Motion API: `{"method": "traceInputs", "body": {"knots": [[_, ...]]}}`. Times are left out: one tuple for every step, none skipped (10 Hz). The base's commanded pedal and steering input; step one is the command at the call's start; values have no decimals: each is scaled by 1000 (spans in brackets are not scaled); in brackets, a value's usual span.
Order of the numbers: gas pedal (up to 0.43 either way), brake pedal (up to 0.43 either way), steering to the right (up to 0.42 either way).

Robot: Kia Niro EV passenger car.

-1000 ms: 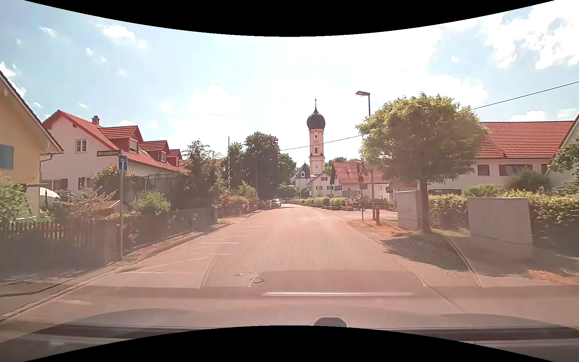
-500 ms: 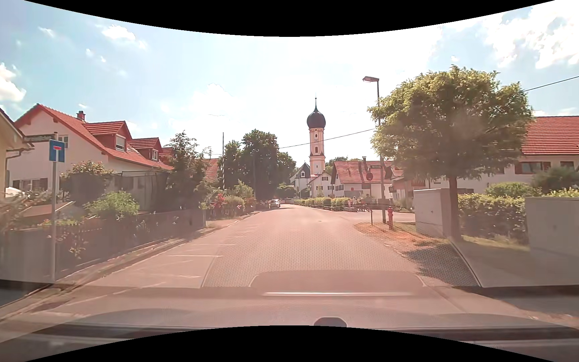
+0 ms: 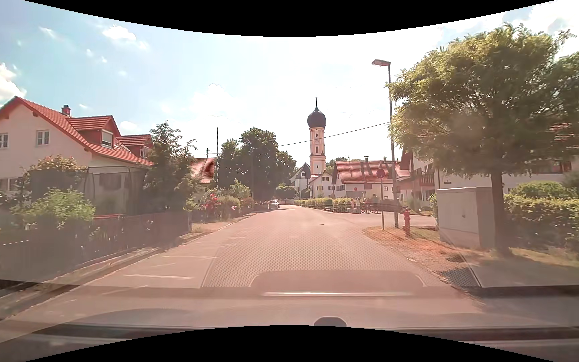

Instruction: Follow the waypoints while adhering to traffic rules and regulations

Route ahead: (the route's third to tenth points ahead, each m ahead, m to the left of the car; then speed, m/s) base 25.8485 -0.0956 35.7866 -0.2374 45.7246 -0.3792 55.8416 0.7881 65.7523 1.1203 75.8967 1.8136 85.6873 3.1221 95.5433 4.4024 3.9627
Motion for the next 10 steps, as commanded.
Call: {"method": "traceInputs", "body": {"knots": [[0,12,-3],[0,24,-3],[0,18,-3],[0,30,-4],[0,30,-4],[0,30,-3],[0,30,-3],[0,30,-3],[0,30,-3],[0,37,-3]]}}
